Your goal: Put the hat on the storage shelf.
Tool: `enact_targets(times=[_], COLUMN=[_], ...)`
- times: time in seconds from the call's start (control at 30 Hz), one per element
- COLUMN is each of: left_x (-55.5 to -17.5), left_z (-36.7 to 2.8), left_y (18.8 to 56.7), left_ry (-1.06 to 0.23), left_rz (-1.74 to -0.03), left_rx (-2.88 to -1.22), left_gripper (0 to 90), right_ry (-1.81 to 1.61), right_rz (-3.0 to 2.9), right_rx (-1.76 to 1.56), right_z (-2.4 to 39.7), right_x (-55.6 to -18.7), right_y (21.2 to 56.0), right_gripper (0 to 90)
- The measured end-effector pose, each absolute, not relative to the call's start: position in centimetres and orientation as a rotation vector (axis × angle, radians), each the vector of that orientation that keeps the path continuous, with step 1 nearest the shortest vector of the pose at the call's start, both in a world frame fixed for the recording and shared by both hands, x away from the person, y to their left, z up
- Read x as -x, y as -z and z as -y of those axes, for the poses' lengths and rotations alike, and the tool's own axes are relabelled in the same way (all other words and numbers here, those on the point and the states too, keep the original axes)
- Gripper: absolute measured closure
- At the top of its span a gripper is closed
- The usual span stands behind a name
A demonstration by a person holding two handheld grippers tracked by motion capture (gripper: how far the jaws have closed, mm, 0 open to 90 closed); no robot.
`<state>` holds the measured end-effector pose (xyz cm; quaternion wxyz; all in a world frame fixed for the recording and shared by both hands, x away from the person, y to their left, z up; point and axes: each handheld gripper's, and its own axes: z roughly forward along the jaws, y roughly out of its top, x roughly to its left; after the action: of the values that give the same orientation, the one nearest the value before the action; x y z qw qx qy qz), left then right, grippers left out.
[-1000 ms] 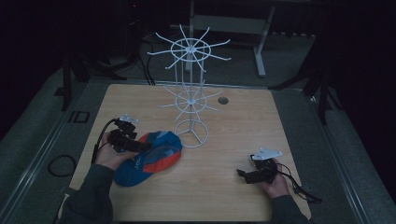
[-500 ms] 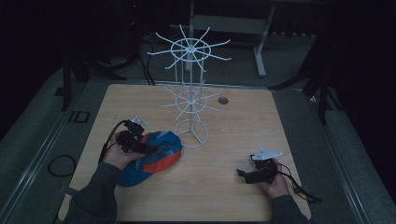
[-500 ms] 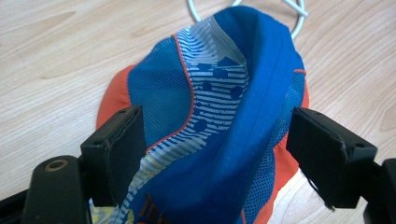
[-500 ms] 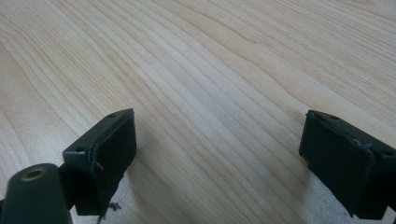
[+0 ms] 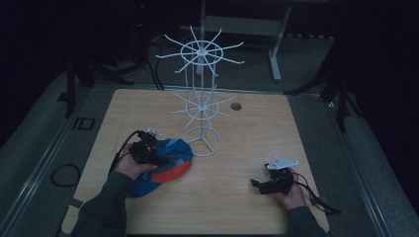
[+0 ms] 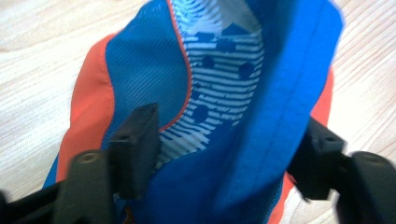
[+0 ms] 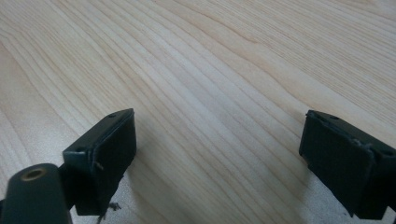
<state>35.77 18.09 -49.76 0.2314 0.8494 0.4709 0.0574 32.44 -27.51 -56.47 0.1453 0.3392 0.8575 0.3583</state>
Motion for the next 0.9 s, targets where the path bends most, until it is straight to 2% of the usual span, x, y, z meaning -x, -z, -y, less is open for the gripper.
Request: enact_targets(times=[0.13, 0.17, 0.2, 0.23, 0.33, 0.5, 0.9], left_x=[-35.7, -35.6, -35.5, -35.5, -35.4, -35.0, -33.8], left_z=[-18.1, -18.1, -18.2, -18.3, -18.7, -19.7, -22.2], left_y=[49.7, 49.5, 49.4, 49.3, 49.0, 48.4, 45.4], left_ry=[-0.172, -0.172, -0.178, -0.189, -0.213, -0.228, -0.32], left_rz=[-1.302, -1.287, -1.283, -1.272, -1.271, -1.262, -1.269], left_rx=[-2.347, -2.353, -2.357, -2.367, -2.362, -2.334, -2.22], left_gripper=[58.3, 58.3, 68.6, 74.8, 85.4, 88.2, 88.3], right_ry=[-1.033, -1.033, -1.033, -1.033, -1.032, -1.032, -1.032], right_rz=[-2.471, -2.471, -2.471, -2.471, -2.471, -2.472, -2.47], right_rx=[-0.976, -0.977, -0.977, -0.976, -0.976, -0.975, -0.973], right_z=[27.5, 27.5, 27.5, 27.5, 27.5, 27.5, 27.5], right_x=[-32.4, -32.4, -32.4, -32.4, -32.4, -32.4, -32.4], right_y=[56.5, 56.5, 56.5, 56.5, 56.5, 56.5, 56.5], right_gripper=[10.7, 10.7, 10.7, 10.7, 10.7, 10.7, 10.7])
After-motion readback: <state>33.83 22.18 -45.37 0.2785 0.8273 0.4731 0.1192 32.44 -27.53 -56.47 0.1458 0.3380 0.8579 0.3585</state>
